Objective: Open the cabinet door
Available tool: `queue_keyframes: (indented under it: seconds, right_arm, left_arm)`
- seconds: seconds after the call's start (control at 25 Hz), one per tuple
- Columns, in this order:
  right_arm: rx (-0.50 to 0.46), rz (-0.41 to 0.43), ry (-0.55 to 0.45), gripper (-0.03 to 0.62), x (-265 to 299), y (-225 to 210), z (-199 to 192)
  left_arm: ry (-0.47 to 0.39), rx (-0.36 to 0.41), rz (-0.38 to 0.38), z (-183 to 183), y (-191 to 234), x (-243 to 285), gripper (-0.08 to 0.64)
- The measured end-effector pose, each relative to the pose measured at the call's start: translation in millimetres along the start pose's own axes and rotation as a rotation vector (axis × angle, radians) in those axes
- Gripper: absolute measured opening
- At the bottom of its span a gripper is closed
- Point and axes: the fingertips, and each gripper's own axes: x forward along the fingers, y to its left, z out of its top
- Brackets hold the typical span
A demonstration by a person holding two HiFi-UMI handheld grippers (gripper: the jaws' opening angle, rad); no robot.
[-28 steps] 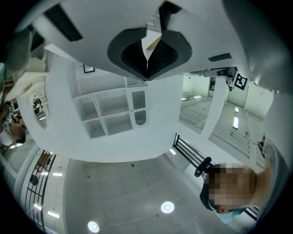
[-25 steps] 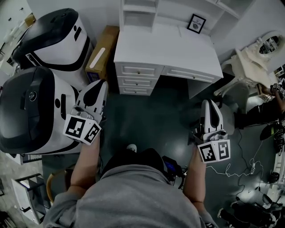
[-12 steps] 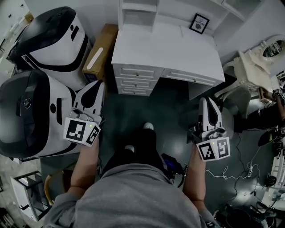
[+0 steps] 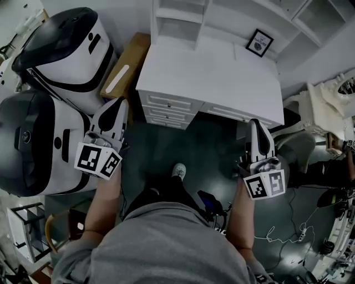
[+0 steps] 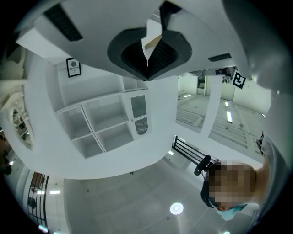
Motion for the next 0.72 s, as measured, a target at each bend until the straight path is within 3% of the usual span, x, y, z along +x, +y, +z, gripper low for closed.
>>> queue_keyframes:
  seconds: [0.16, 0.32, 0.72]
  right_arm:
    - [0.024, 0.052, 0.005, 0.026, 27.8, -29.2, -6.2]
    - [0.039, 0.089, 0.009, 0.026, 49.6, -56.3, -10.8]
    - [0.088, 0.162, 0.022, 0.026, 83.9, -102.8, -19.2]
  left_arm:
    - [-0.006, -0.011, 0.041, -2.4, -0.1, 26.3, 0.006]
    - [-0.049, -0.054, 0.03, -1.1, -7.6, 50.3, 0.006]
    - [-0.029, -0.007, 0.123, -7.5, -15.3, 90.3, 0.006]
